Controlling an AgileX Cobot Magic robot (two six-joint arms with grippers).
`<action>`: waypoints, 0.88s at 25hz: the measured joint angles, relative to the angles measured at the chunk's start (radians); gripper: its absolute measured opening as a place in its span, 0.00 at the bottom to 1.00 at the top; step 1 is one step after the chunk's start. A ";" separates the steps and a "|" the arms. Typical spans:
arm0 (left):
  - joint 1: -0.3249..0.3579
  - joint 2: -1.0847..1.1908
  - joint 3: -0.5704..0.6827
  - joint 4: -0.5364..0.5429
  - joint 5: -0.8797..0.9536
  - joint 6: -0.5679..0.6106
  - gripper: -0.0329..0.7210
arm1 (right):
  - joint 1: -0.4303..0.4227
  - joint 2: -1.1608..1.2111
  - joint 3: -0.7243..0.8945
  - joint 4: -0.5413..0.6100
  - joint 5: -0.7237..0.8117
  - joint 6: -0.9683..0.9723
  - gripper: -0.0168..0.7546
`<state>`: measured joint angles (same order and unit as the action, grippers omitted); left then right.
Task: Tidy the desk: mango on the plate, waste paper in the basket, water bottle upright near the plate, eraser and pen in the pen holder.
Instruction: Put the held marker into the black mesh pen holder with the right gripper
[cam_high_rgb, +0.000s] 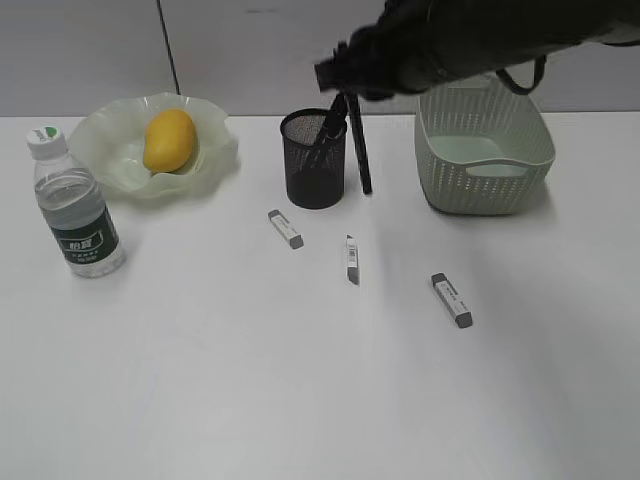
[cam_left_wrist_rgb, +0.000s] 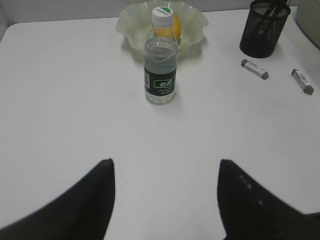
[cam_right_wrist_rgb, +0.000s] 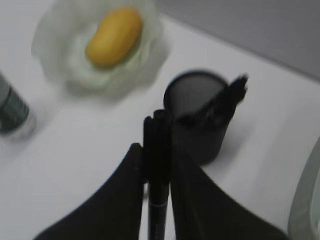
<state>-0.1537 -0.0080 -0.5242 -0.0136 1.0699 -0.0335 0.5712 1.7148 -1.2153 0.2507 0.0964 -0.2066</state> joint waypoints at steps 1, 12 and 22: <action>0.000 0.000 0.000 0.000 0.000 0.000 0.69 | 0.000 0.013 0.000 0.002 -0.096 0.000 0.20; 0.000 0.000 0.000 0.000 -0.001 0.000 0.69 | 0.000 0.262 -0.022 -0.152 -0.782 0.054 0.20; 0.000 0.000 0.000 0.000 -0.001 0.000 0.69 | -0.003 0.467 -0.129 -0.156 -0.807 0.057 0.20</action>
<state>-0.1537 -0.0080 -0.5242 -0.0136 1.0687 -0.0335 0.5681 2.1819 -1.3445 0.0951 -0.7104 -0.1498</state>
